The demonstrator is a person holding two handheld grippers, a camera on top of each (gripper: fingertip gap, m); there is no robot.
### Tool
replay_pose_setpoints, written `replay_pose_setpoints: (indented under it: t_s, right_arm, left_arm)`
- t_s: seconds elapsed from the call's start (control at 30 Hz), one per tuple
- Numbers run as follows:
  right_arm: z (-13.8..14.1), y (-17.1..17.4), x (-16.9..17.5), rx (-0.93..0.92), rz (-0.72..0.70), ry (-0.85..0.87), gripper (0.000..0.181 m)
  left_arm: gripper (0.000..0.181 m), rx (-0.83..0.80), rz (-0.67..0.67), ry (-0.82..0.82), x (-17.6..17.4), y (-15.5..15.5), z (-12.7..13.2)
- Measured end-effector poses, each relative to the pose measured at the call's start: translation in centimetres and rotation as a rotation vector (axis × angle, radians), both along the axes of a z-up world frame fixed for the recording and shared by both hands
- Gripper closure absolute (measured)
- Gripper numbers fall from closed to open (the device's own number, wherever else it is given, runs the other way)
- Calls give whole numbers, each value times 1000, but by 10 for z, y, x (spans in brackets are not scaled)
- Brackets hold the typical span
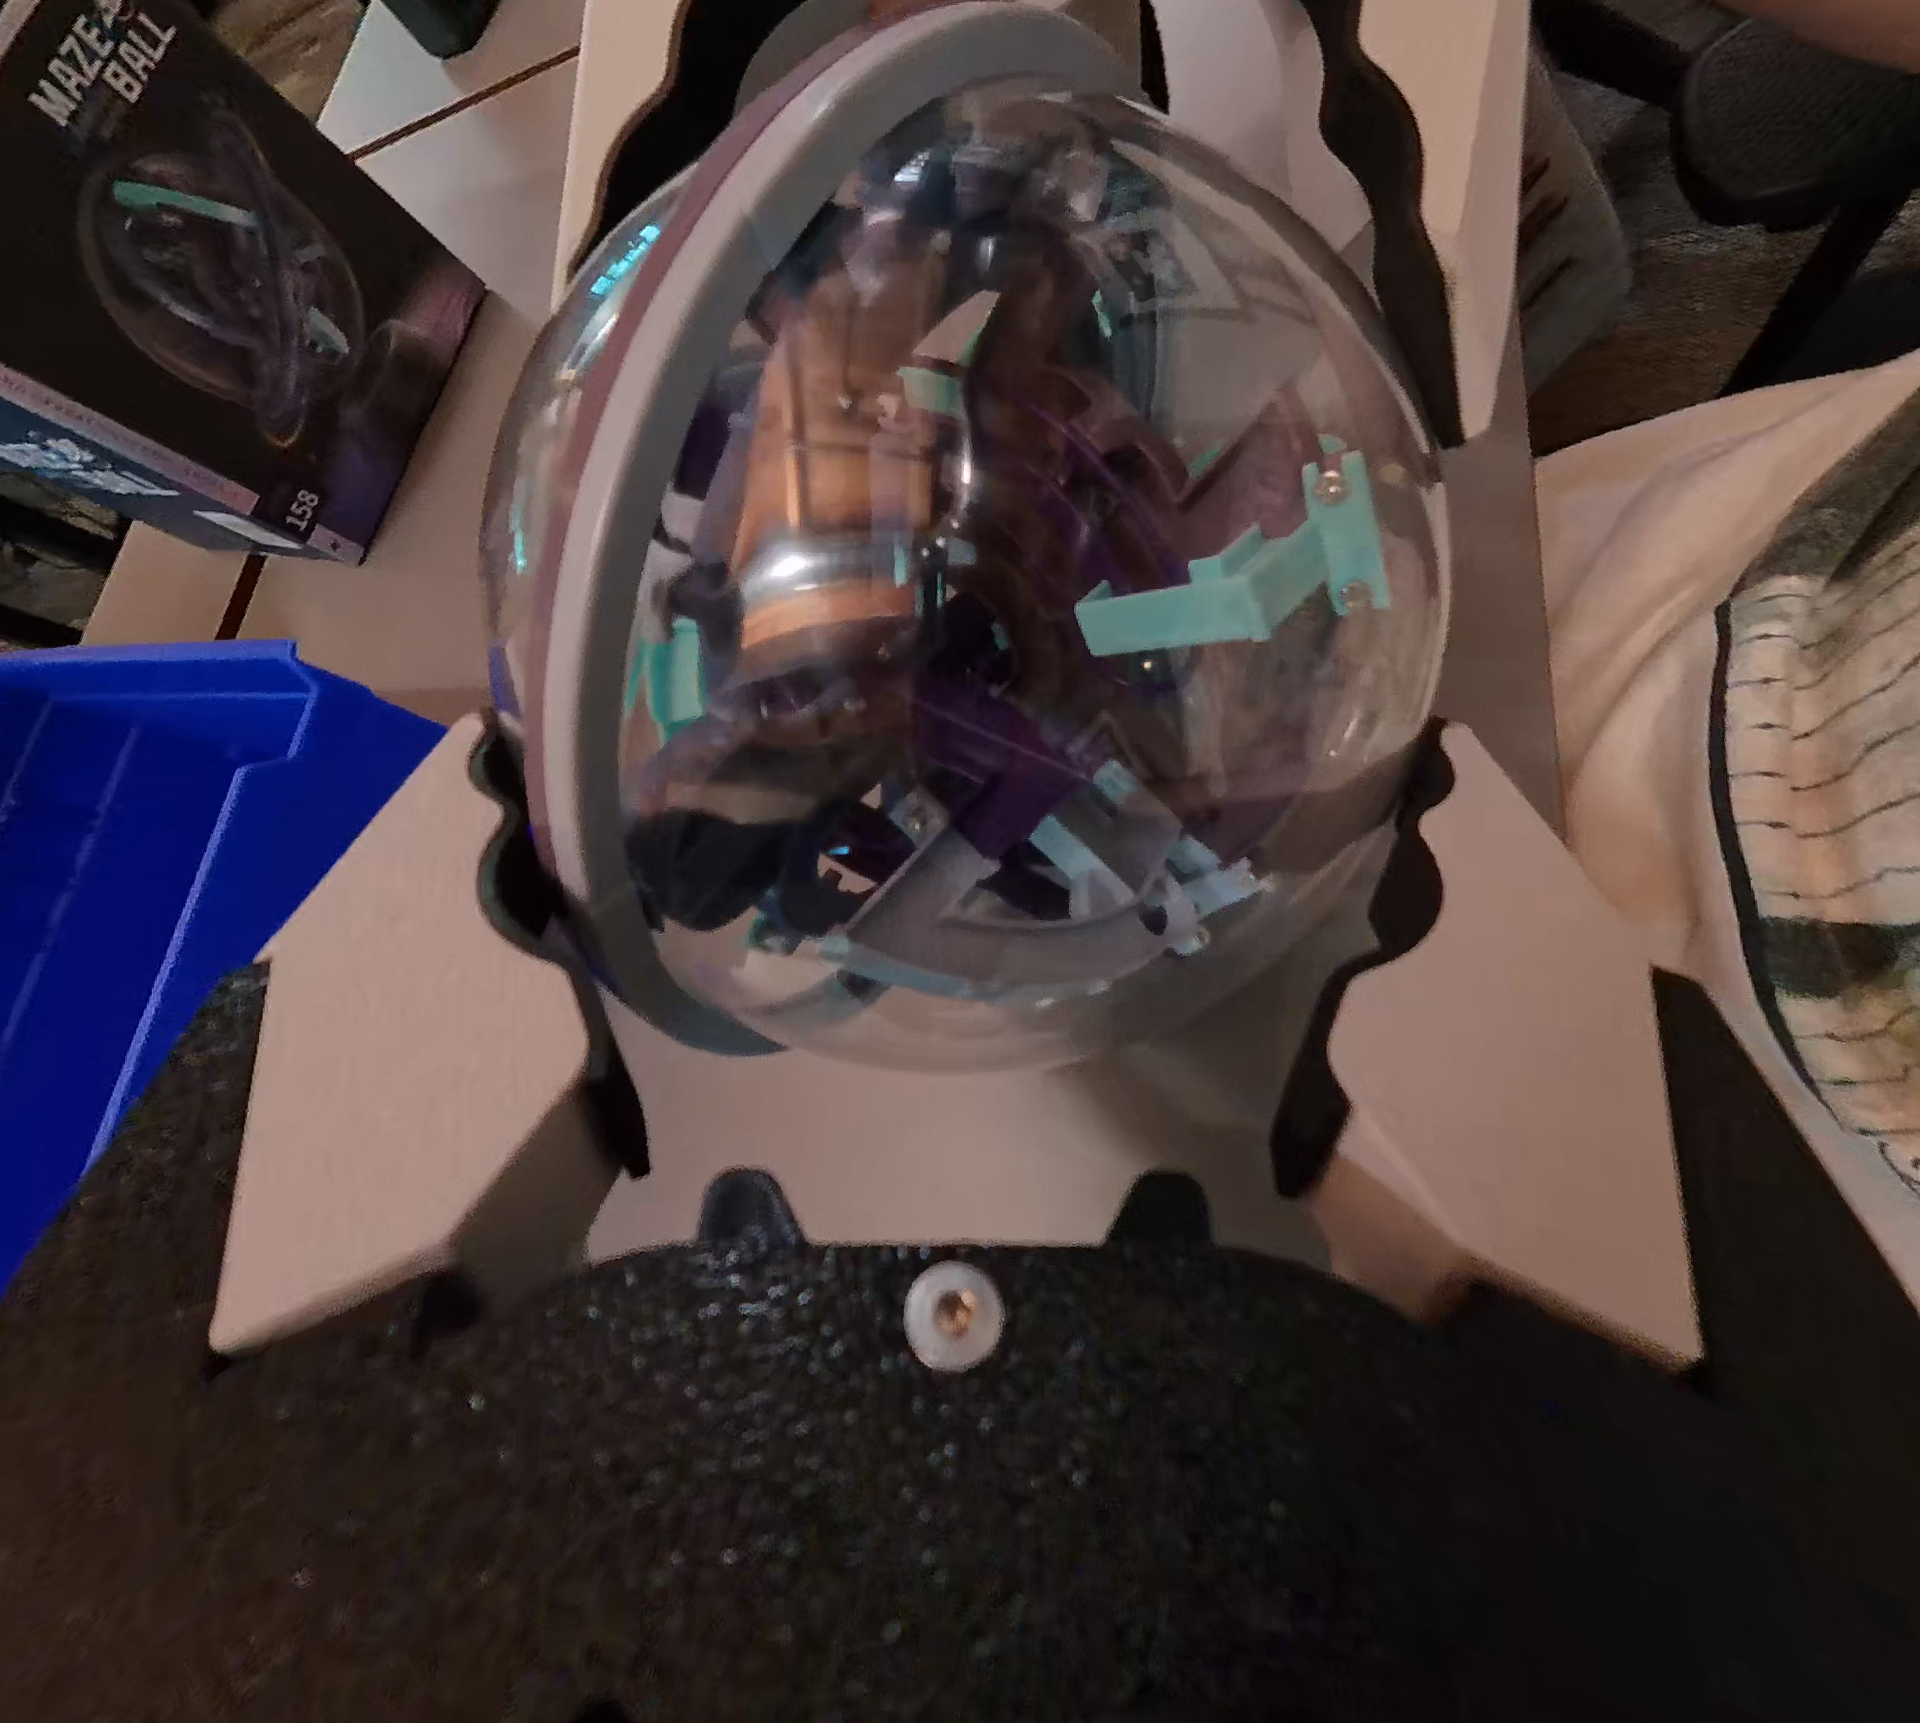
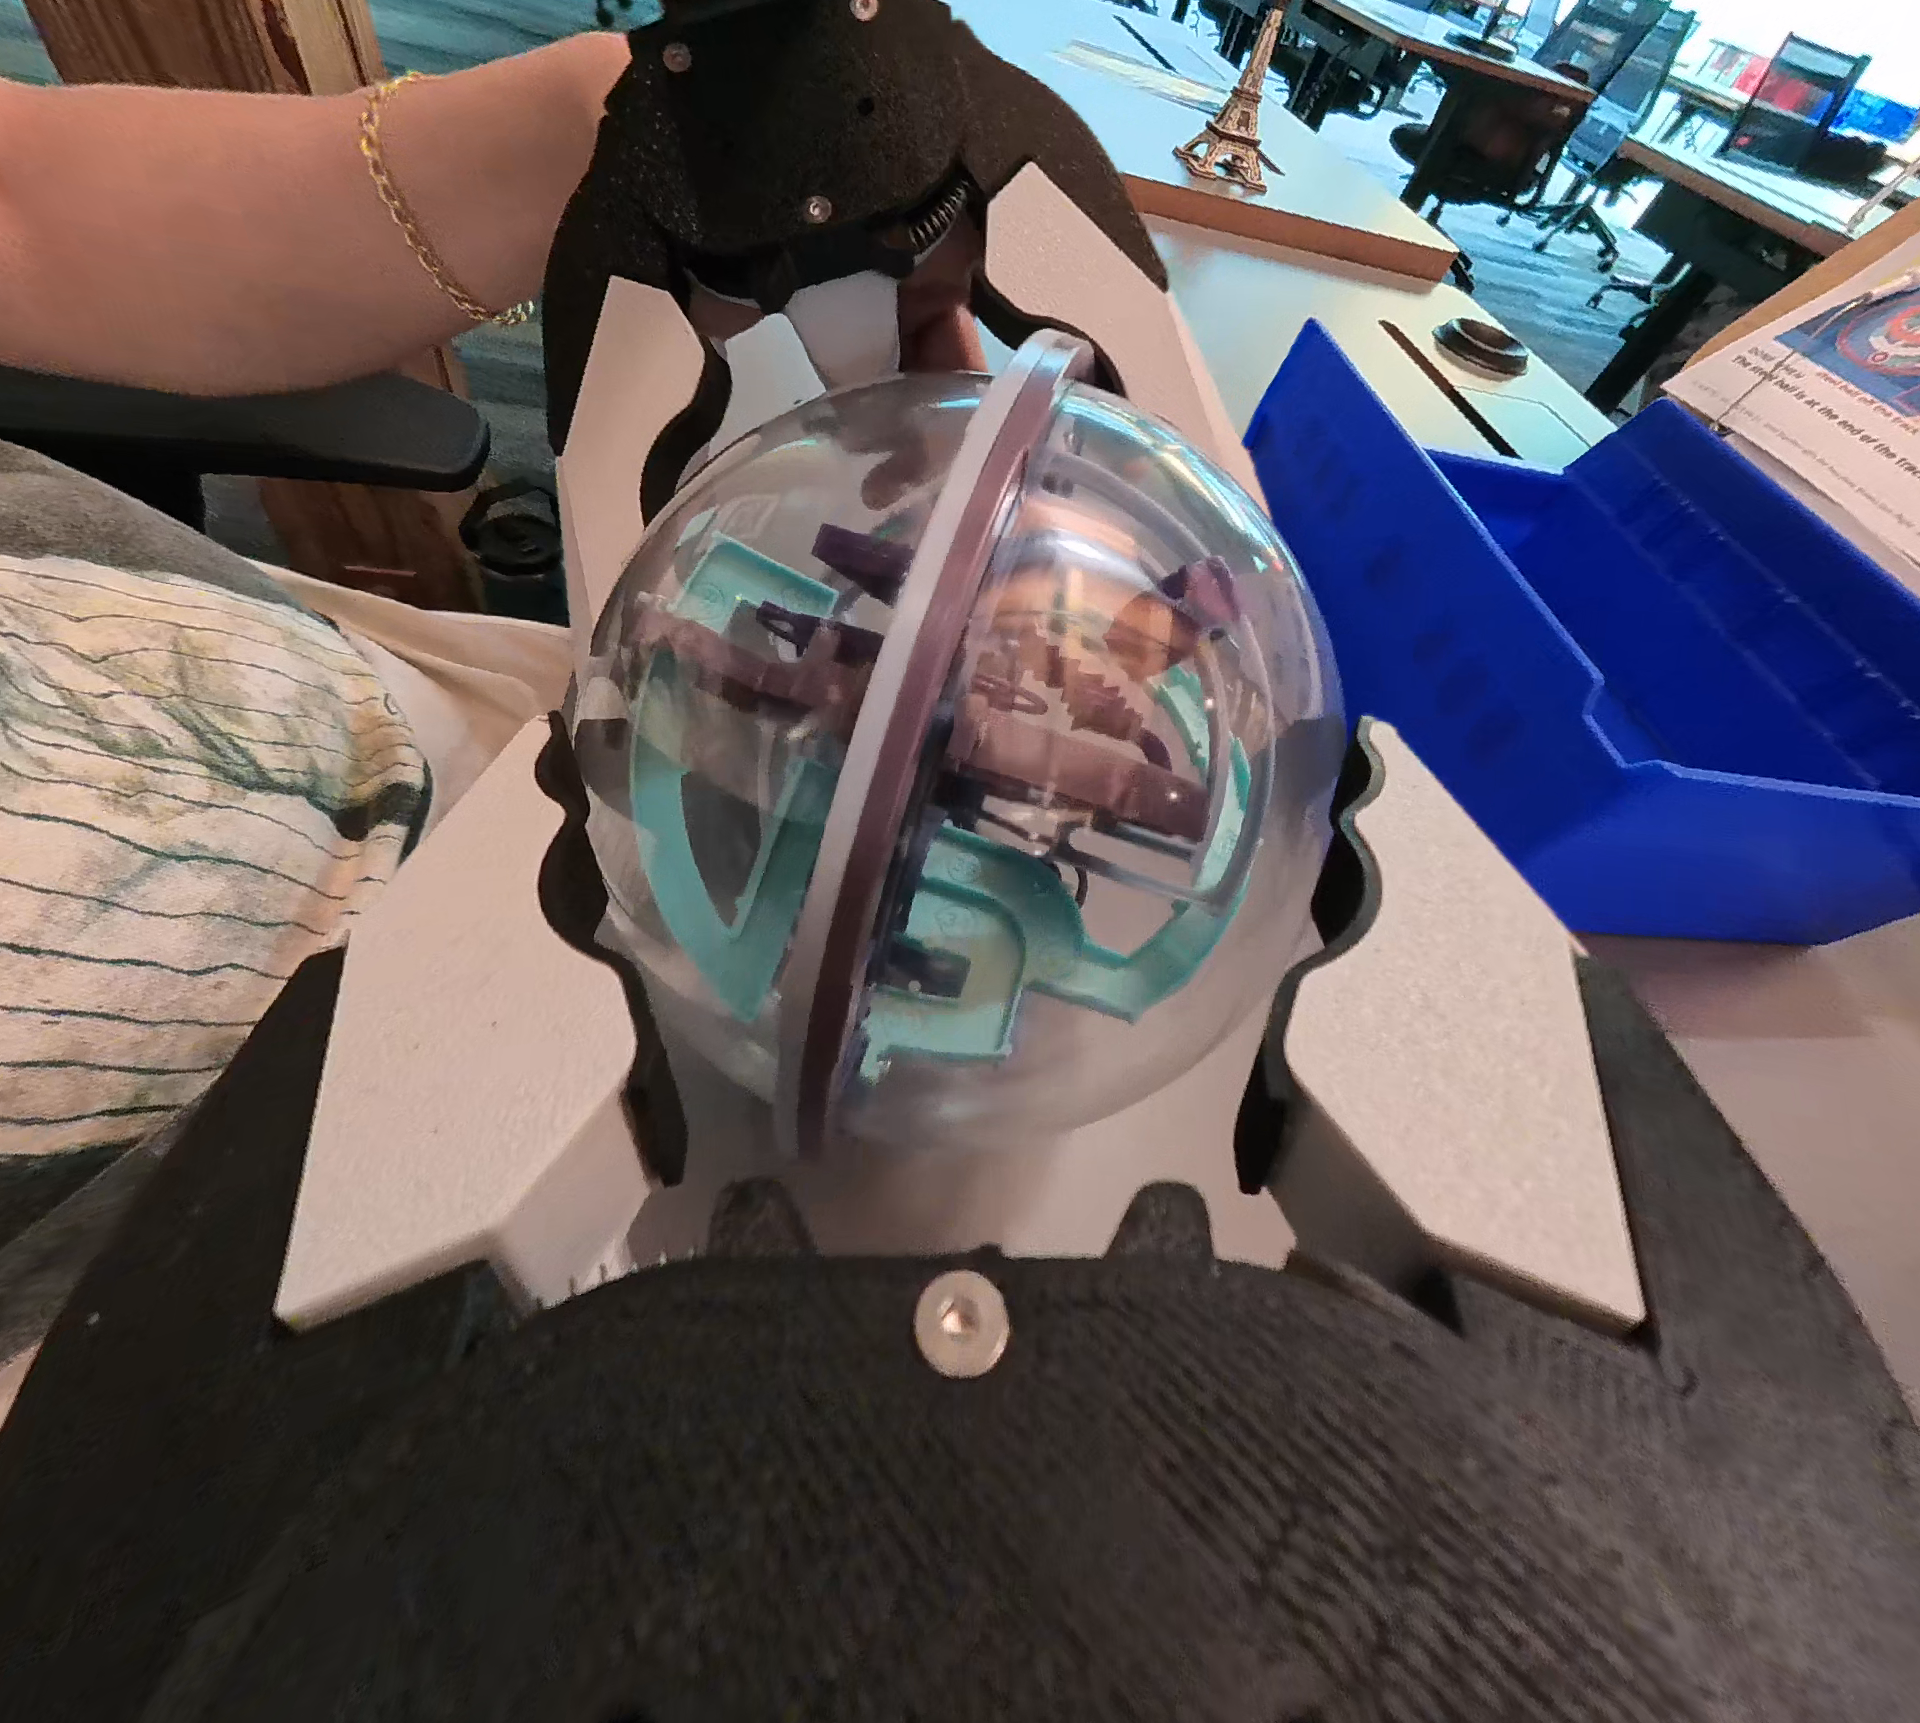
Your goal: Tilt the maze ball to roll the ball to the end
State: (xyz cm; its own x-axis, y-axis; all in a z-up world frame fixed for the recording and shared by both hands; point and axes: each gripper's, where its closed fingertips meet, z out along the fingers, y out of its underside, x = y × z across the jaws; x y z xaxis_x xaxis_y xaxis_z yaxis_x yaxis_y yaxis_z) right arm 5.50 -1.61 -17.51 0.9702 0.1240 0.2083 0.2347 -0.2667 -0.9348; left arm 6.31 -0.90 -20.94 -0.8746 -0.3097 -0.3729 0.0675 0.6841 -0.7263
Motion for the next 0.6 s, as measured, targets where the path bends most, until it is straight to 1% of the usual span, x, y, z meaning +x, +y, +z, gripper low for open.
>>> replay_pose_setpoints:
  t_s: [0.17, 0.27, 0.37, 0.5, 0.53, 0.6]
  right_arm:
    - [1, -1, -1, 10, 15, -2, 46]
    - [4, 0, 0, 38, 21, 4, 50]
    - [10, 2, 4, 86, 5, 27, 58]
    - [18, 8, 15, 159, -50, 96, 71]
    - [18, 10, 18, 167, -61, 114, 70]
    - [13, 13, 19, 159, -61, 142, 61]
  left_arm:
    - [29, -14, 40, 1, -3, 7, 0]
    - [32, -56, 68, 51, -5, 12, 1]
    - [32, -118, 127, 128, -2, 19, 1]
    - [33, -285, 217, 269, 6, 28, 0]
    - [34, -344, 233, 320, 8, 29, 1]
    - [37, -460, 247, 451, 6, 27, 1]
